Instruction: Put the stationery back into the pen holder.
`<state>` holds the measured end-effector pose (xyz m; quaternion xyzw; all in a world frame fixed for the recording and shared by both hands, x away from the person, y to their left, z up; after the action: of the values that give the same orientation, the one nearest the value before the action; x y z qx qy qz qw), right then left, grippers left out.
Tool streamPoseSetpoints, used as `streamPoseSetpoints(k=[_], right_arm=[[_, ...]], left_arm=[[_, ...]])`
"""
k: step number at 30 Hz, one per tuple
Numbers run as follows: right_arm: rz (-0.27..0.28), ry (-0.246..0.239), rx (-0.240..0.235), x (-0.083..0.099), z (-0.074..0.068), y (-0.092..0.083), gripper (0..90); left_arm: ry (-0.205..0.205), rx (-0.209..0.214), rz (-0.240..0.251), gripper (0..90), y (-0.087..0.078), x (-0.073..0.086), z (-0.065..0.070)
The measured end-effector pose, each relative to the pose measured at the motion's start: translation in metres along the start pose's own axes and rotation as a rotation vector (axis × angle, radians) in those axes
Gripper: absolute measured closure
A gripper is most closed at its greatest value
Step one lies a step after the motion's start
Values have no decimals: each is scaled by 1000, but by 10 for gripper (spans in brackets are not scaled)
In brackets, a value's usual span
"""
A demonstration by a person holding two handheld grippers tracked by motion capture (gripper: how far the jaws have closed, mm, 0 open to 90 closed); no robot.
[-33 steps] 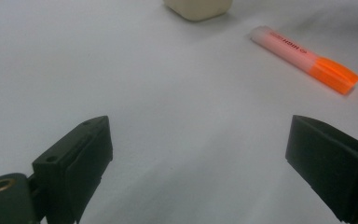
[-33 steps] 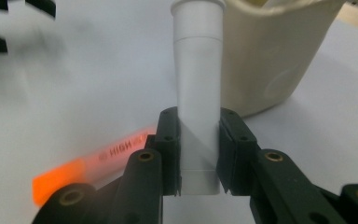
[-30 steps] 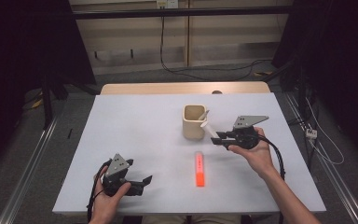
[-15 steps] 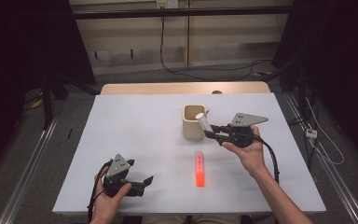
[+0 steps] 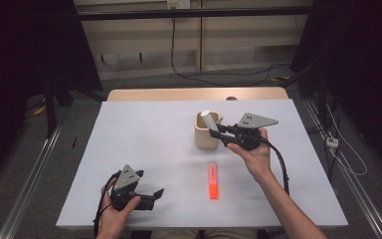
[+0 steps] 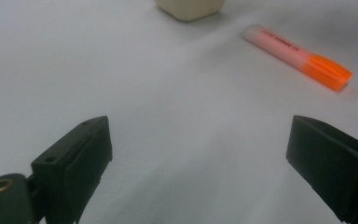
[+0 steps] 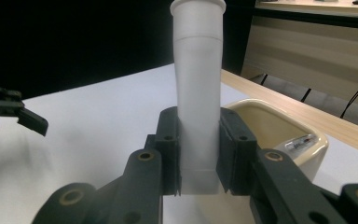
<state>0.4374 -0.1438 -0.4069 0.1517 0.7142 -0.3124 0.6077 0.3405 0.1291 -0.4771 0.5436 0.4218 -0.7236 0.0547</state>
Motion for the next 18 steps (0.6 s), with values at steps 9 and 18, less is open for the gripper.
streamPoseSetpoints(k=[9,18], right_arm=[[46,11,41,-9,6,13,720],[49,21,86,-10,13,34,720]], left_arm=[[-25,6,-11,52,0,1,-2],[-19,12,-7,52,1,1,-1]])
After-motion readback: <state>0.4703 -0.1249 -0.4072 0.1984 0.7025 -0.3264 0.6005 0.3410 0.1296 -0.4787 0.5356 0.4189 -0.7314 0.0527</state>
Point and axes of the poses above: each handheld gripper's, and its own axes: y roughly forward along the jaws, x roughly out of its underside, z roughly to its right, the point moved 7 cm from there along y, roughly forward along the jaws, and after that the axes turned 1 degree about y, right-handed, at the moved point
